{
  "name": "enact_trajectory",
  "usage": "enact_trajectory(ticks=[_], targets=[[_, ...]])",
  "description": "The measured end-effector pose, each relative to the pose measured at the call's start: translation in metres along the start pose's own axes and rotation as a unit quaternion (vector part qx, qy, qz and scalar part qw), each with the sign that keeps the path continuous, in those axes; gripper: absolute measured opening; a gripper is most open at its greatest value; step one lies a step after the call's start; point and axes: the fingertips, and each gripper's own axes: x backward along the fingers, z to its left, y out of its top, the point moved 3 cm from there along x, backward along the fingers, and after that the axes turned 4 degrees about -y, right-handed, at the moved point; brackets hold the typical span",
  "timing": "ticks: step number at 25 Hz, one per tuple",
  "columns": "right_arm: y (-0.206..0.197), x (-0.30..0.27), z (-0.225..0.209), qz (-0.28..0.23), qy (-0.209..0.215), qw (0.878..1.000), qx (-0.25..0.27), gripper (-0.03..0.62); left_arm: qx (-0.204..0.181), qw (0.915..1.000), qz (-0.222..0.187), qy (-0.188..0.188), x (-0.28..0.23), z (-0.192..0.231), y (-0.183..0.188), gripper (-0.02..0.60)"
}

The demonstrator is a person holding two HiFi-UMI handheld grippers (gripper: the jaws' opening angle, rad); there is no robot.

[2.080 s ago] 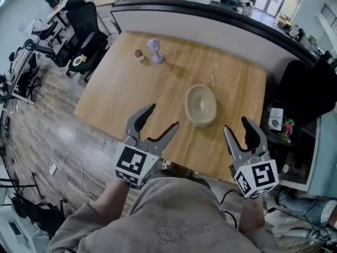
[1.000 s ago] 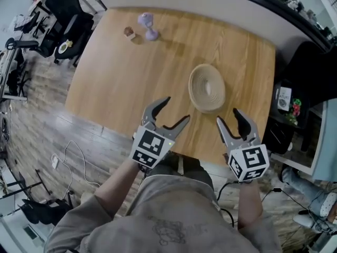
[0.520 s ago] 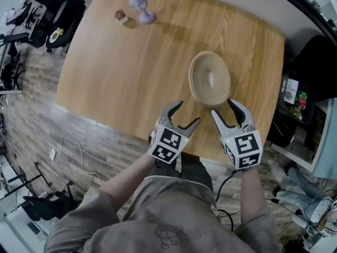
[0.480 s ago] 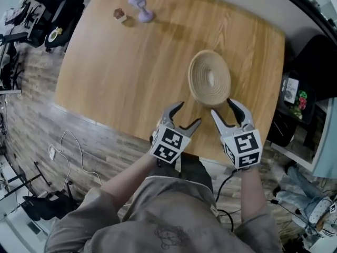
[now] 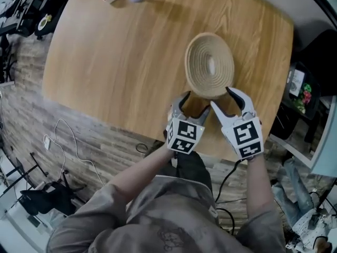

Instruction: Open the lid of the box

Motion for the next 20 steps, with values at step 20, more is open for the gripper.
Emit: enact_trajectory(ticks=[20], targets=[[-0.015, -0.017, 0.003, -0.009, 0.043, 0.995, 0.087, 0.216, -0.021, 0.9885, -0.08, 0.127, -0.019, -0.008, 0.014, 0.383]])
